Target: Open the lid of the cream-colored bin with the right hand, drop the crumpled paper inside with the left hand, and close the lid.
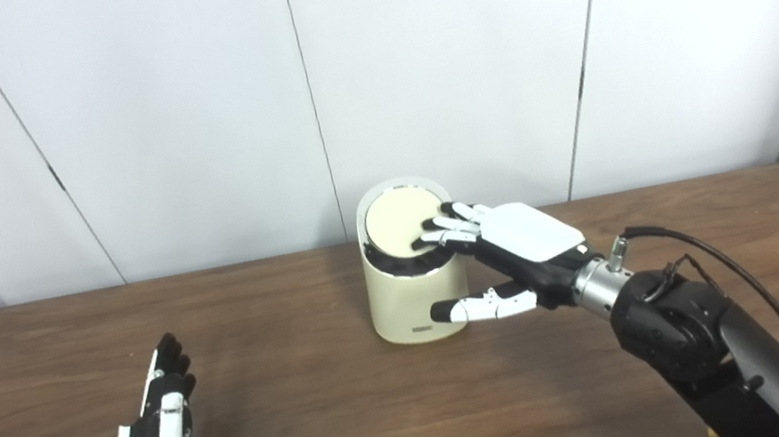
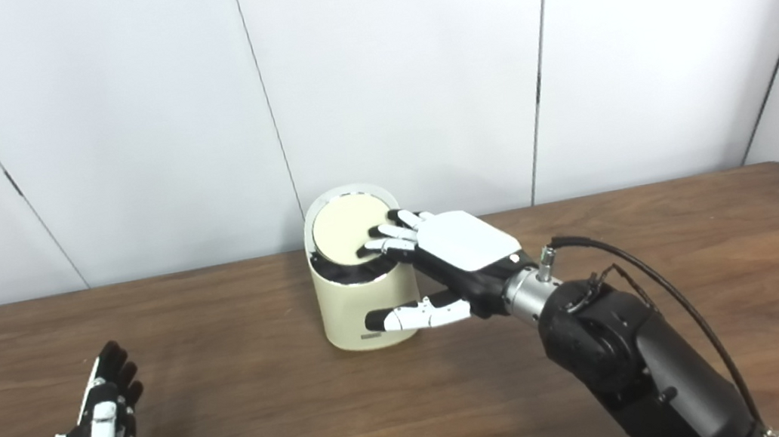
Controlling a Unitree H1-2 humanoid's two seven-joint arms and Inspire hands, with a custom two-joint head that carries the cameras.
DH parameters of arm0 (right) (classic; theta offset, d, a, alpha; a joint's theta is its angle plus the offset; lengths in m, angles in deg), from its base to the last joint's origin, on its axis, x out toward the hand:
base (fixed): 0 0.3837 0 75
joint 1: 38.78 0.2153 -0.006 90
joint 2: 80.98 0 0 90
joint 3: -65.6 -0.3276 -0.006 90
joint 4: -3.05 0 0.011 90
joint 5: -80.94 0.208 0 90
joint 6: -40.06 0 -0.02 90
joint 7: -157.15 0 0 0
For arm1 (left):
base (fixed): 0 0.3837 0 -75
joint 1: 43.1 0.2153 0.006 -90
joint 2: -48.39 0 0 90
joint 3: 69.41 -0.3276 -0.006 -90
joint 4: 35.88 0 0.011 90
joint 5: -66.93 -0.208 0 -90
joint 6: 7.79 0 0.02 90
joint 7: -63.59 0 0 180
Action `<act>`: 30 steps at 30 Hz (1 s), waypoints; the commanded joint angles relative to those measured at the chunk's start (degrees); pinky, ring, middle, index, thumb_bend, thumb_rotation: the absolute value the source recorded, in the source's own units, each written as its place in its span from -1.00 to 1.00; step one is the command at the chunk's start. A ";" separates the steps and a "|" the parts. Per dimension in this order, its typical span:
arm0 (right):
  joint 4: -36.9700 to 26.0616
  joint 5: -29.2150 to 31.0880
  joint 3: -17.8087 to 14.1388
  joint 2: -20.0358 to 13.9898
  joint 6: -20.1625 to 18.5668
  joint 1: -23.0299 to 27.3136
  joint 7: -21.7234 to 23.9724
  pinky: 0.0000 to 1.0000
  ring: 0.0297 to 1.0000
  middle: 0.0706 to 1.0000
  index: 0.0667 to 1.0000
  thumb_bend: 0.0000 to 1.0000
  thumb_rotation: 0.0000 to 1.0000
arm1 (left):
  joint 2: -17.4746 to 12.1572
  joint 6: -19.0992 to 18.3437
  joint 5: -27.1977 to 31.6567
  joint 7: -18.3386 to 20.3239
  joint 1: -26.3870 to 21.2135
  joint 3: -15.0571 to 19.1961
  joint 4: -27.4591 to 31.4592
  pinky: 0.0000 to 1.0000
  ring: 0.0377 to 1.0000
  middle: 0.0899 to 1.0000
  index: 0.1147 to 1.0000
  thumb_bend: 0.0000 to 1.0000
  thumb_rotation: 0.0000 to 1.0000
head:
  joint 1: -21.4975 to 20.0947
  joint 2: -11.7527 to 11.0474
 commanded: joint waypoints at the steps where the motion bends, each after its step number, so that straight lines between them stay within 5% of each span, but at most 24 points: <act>1: 0.84 -0.13 0.09 -0.83 -0.97 0.61 1.82 0.99 1.00 0.90 0.76 0.14 1.00 | 2.73 2.50 0.36 -0.20 2.78 -0.92 -3.02 1.00 1.00 1.00 1.00 -0.11 0.70 | -0.06 0.08; 16: -2.06 1.68 -4.60 1.04 0.86 -0.43 -4.34 1.00 1.00 1.00 0.93 0.11 1.00 | 2.77 2.31 0.06 -0.34 2.50 -1.13 -3.66 1.00 1.00 1.00 1.00 -0.10 0.67 | 0.06 0.08; 30: -4.95 3.99 -9.74 0.67 0.18 -4.09 -5.61 1.00 1.00 1.00 0.98 0.05 1.00 | 2.31 2.40 0.38 -0.02 2.29 -0.94 -3.91 1.00 1.00 1.00 1.00 -0.11 0.67 | -0.69 0.32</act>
